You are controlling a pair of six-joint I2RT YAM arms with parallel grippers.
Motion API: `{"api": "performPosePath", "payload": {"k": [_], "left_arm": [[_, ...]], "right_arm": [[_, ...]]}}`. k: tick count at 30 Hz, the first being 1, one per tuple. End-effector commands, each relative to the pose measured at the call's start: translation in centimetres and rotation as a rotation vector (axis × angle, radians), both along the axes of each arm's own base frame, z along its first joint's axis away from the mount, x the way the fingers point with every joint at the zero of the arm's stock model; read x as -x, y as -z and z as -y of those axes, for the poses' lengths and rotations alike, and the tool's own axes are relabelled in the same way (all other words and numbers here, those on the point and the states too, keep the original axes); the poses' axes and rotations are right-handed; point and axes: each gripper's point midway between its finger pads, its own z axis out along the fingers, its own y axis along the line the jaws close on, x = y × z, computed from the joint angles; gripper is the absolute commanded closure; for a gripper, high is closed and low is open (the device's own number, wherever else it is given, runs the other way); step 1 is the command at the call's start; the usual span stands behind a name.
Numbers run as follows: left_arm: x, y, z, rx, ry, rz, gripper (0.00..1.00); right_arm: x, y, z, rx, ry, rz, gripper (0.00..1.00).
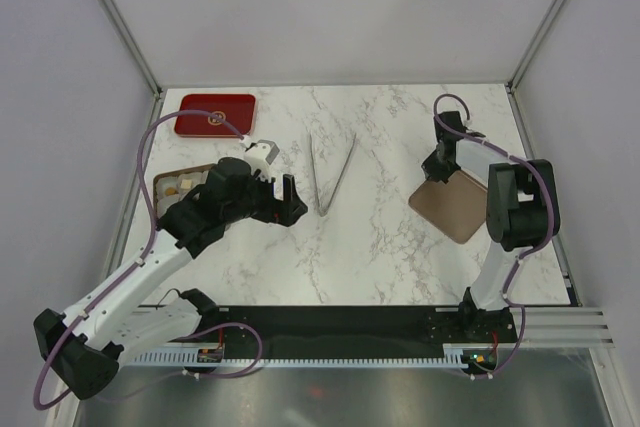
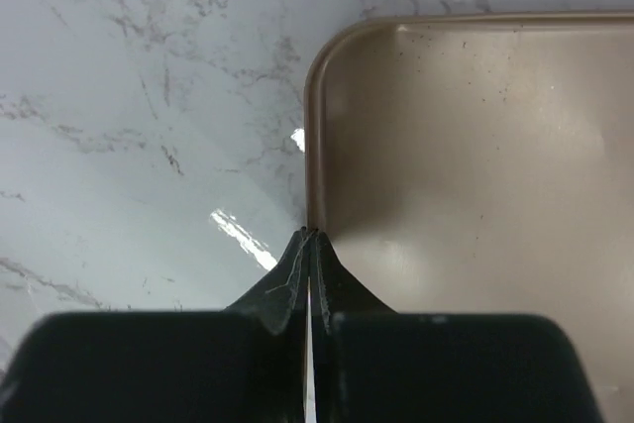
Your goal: Pack the chocolate
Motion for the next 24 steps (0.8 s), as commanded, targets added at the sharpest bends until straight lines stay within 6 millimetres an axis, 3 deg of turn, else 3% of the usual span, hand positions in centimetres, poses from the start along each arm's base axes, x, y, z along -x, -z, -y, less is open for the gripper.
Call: {"api": "performPosePath", "payload": {"k": [1,7,8,10,15,18,19,22,24], "left_arm": [[-0.7,-1.3,-0.4,0.003,-0.018,0.074,0.02],[-0.9,-1.7,-0.1,0.02,-0.028,0.064,0.03],[-0.9,-2.3,0.2,0.038,-0.026,0.064,0.03],[-0.8,-3.0,0.8,0.077,-0.025,0.04,0.04],[0.7,-5.8,4.0,0.216,0.101,-0.043,0.05],[1.7,-7.7,5.5,0.302,0.167,-0.077,0.05],[1.9,-8.9,5.8,0.339,0.17,-0.087,0.05],[2.9,-11.2,6.7,0.433,0.205,-0.127,0.05],[3.7,-13.0,7.4,0.51,0.231,-0.177,0.04]], "right_arm": [[0.1,-1.2,-2.1,-0.072,-0.144,0.027,1.0],[0.8,-8.3,-3.7,-0.116,-0.291,0.189,1.0],[1.1,-10.6,-4.5,-0.147,-0.324,0.247,1.0],[1.5,-12.5,-5.4,-0.173,-0.381,0.29,1.0],[2.8,-19.5,-9.0,-0.318,-0.503,0.474,1.0],[3.3,-25.1,-11.8,-0.491,-0.548,0.662,1.0],[3.5,-27.8,-12.7,-0.521,-0.581,0.764,1.0],[4.6,-32.8,-14.4,-0.587,-0.624,0.909,1.0],[5.1,-34.8,-15.1,-0.615,-0.639,0.966,1.0]]}}
